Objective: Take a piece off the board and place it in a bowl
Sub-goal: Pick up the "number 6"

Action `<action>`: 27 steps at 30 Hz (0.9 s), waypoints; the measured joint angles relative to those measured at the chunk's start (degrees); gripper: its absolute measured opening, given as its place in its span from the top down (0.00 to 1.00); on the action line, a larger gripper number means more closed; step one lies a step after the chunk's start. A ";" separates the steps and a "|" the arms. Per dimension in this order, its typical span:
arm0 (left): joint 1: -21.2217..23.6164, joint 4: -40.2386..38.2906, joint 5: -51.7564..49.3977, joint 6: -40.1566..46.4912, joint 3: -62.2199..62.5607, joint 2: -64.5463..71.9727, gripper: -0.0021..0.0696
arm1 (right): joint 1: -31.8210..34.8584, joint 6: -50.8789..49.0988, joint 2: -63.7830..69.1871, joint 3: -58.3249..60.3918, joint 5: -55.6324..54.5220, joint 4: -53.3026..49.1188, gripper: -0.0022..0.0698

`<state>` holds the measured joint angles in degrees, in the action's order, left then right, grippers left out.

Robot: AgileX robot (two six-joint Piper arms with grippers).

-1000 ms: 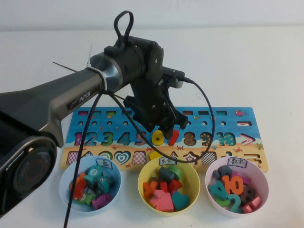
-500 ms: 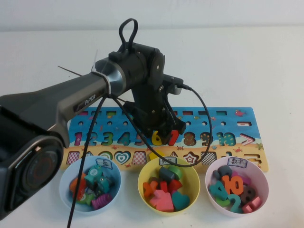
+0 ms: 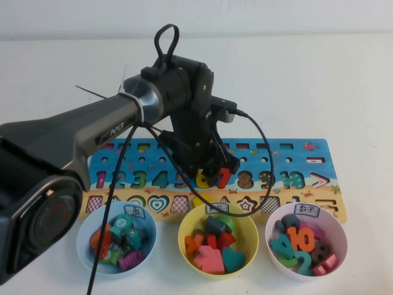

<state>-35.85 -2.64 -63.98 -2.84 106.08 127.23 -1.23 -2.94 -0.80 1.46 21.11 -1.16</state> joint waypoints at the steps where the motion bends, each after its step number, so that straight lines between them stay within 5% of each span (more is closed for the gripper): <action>1: 0.00 0.30 -0.09 0.00 0.00 0.02 0.51 | 0.00 0.00 0.00 0.00 0.00 0.00 0.99; 7: -0.10 0.69 -0.47 0.00 0.24 0.23 0.60 | 0.00 0.00 0.00 0.00 0.00 0.00 0.99; 27: -0.58 1.86 -0.84 -0.19 0.57 0.48 0.62 | 0.00 0.00 0.00 0.00 0.00 0.00 0.99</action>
<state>-36.43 -0.78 -64.82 -3.02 106.66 127.71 -1.23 -2.94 -0.80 1.46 21.11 -1.16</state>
